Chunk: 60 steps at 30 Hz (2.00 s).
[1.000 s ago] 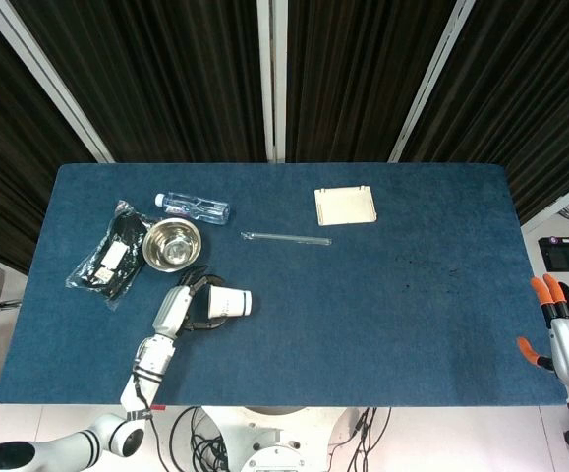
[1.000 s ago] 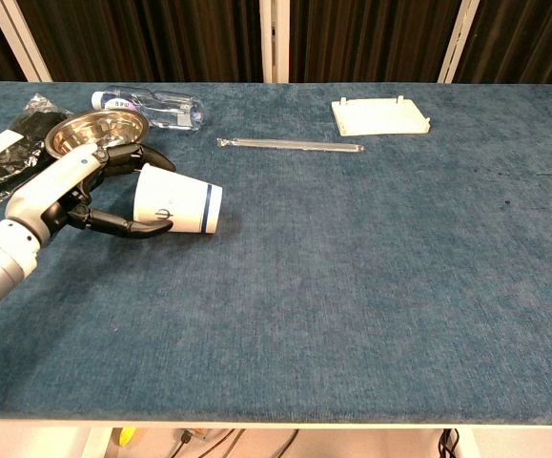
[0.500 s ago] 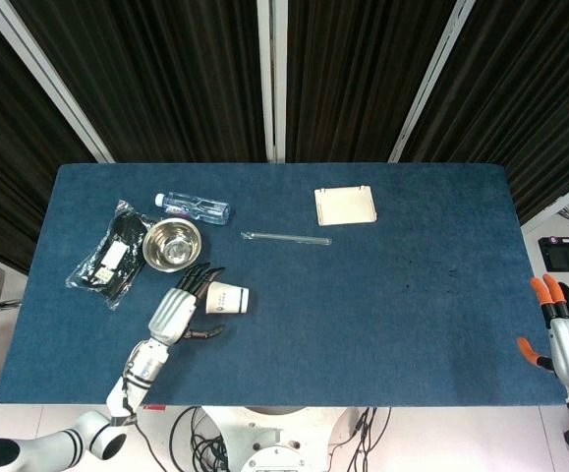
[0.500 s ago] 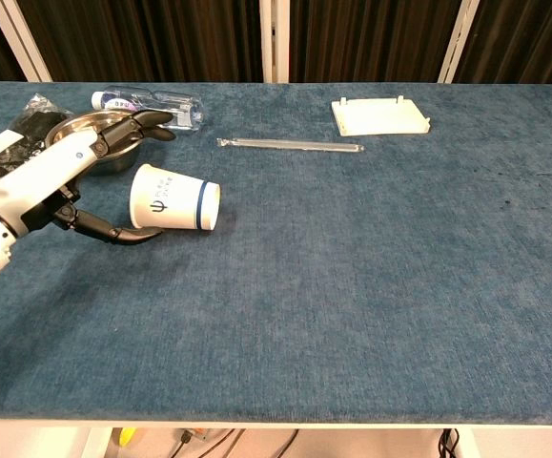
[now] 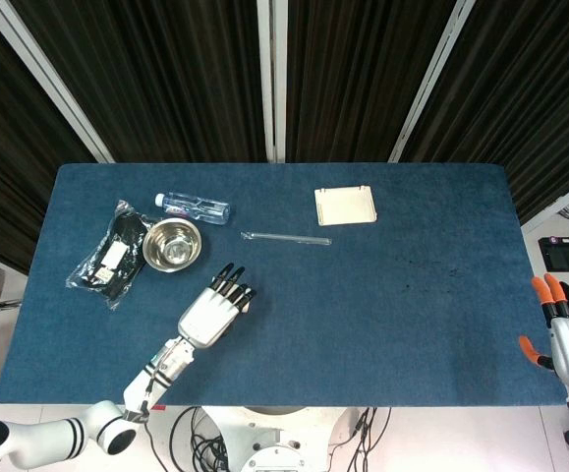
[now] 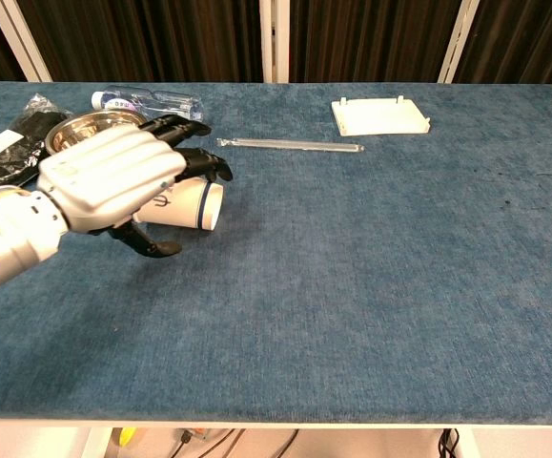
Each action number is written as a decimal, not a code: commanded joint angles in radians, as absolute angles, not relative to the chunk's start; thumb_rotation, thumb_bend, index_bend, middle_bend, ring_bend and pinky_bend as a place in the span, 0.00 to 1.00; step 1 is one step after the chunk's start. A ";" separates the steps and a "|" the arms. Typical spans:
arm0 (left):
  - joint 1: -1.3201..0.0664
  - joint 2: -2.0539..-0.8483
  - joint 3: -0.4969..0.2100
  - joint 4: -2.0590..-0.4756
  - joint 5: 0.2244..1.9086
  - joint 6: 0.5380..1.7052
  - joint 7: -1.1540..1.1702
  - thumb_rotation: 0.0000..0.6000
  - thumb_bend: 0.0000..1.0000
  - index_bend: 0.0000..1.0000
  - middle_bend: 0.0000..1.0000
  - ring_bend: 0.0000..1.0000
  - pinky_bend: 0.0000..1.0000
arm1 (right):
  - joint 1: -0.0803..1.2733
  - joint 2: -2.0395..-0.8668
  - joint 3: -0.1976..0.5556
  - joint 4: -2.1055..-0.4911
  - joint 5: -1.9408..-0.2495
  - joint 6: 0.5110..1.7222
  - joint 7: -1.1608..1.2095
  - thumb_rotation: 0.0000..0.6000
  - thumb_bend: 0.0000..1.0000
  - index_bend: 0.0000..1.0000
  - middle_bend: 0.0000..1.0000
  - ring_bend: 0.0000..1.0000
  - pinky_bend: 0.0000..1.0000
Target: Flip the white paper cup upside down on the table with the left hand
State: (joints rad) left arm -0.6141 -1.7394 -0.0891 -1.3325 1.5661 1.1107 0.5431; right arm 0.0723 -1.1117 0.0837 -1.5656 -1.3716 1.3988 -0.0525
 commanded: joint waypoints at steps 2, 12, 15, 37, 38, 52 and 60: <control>-0.653 -1.728 -0.122 -1.400 1.481 1.036 0.698 1.00 0.19 0.25 0.26 0.00 0.03 | 0.070 -1.113 0.085 -1.556 -1.366 1.397 -0.042 1.00 0.23 0.00 0.00 0.00 0.00; -0.682 -1.731 -0.143 -1.410 1.404 1.016 0.808 1.00 0.24 0.28 0.28 0.00 0.03 | 0.071 -1.118 0.083 -1.543 -1.366 1.389 -0.028 1.00 0.23 0.00 0.00 0.00 0.00; -0.689 -1.730 -0.140 -1.402 1.397 1.020 0.838 1.00 0.25 0.29 0.30 0.00 0.03 | 0.071 -1.118 0.083 -1.542 -1.365 1.389 -0.028 1.00 0.23 0.00 0.00 0.00 0.00; -0.639 -1.745 -0.155 -1.465 1.481 1.242 0.382 1.00 0.27 0.46 0.49 0.17 0.07 | 0.073 -1.105 0.073 -1.532 -1.373 1.367 -0.002 1.00 0.26 0.00 0.00 0.00 0.00; -0.621 -1.742 -0.160 -1.483 1.474 1.260 0.265 1.00 0.27 0.46 0.50 0.18 0.07 | 0.075 -1.102 0.069 -1.531 -1.378 1.360 0.006 1.00 0.26 0.00 0.00 0.00 0.00; -0.474 -1.769 -0.062 -1.193 1.558 1.393 -0.635 1.00 0.26 0.47 0.51 0.18 0.07 | 0.086 -1.094 0.057 -1.538 -1.403 1.346 0.012 1.00 0.30 0.00 0.00 0.00 0.00; -0.424 -1.886 -0.051 -0.919 1.586 1.502 -0.754 1.00 0.24 0.46 0.50 0.18 0.07 | 0.087 -1.089 0.057 -1.548 -1.400 1.346 0.000 1.00 0.30 0.00 0.00 0.00 0.00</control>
